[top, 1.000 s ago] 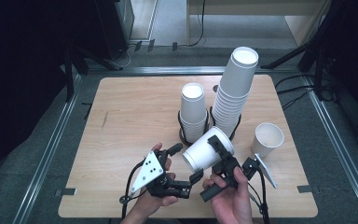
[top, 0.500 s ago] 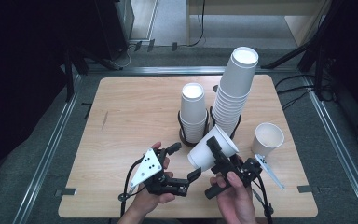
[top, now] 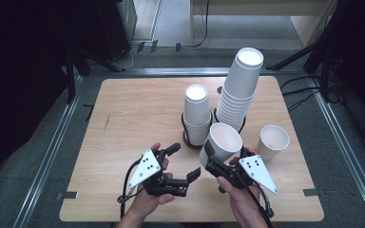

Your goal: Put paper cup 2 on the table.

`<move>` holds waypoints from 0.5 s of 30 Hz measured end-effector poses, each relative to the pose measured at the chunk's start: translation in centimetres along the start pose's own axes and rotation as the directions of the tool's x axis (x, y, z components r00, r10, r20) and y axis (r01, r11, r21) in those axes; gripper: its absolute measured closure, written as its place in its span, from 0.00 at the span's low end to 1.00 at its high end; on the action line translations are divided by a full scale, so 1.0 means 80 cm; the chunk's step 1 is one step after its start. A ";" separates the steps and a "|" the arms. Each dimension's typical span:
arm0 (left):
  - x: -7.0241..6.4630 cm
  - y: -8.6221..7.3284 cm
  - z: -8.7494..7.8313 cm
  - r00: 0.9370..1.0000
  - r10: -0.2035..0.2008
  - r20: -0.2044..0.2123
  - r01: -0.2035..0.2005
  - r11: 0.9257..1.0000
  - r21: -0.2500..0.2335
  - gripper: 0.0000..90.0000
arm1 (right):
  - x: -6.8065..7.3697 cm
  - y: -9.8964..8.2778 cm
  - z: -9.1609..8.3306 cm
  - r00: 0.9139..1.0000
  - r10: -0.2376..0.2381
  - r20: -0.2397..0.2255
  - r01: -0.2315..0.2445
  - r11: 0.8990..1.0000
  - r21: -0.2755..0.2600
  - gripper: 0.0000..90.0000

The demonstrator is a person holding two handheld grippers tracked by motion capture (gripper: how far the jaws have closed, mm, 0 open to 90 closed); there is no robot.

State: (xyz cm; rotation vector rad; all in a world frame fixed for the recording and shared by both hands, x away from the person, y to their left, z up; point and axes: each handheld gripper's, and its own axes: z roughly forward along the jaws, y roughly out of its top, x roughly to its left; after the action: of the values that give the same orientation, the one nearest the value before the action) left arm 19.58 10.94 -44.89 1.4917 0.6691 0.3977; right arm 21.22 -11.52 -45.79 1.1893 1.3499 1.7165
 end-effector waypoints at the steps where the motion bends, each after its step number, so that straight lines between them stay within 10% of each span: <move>1: 0.001 0.001 -0.001 1.000 0.004 -0.001 -0.004 1.000 0.000 0.07 | 0.000 -0.002 0.001 1.000 -0.014 -0.004 0.014 1.000 0.005 0.15; 9: 0.010 0.007 -0.011 1.000 0.002 -0.013 -0.002 1.000 -0.018 0.07 | -0.002 -0.020 0.014 0.993 -0.115 -0.004 0.115 0.993 0.026 0.15; 15: 0.019 0.010 -0.017 0.999 -0.010 -0.034 0.009 1.000 -0.029 0.07 | -0.003 -0.040 0.025 0.971 -0.237 -0.002 0.237 0.970 0.044 0.15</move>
State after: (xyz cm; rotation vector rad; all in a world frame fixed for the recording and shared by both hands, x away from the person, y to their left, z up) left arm 19.98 13.02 -44.25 1.4563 0.6946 0.4242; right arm 23.02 -10.13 -48.83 1.0076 1.4705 1.5218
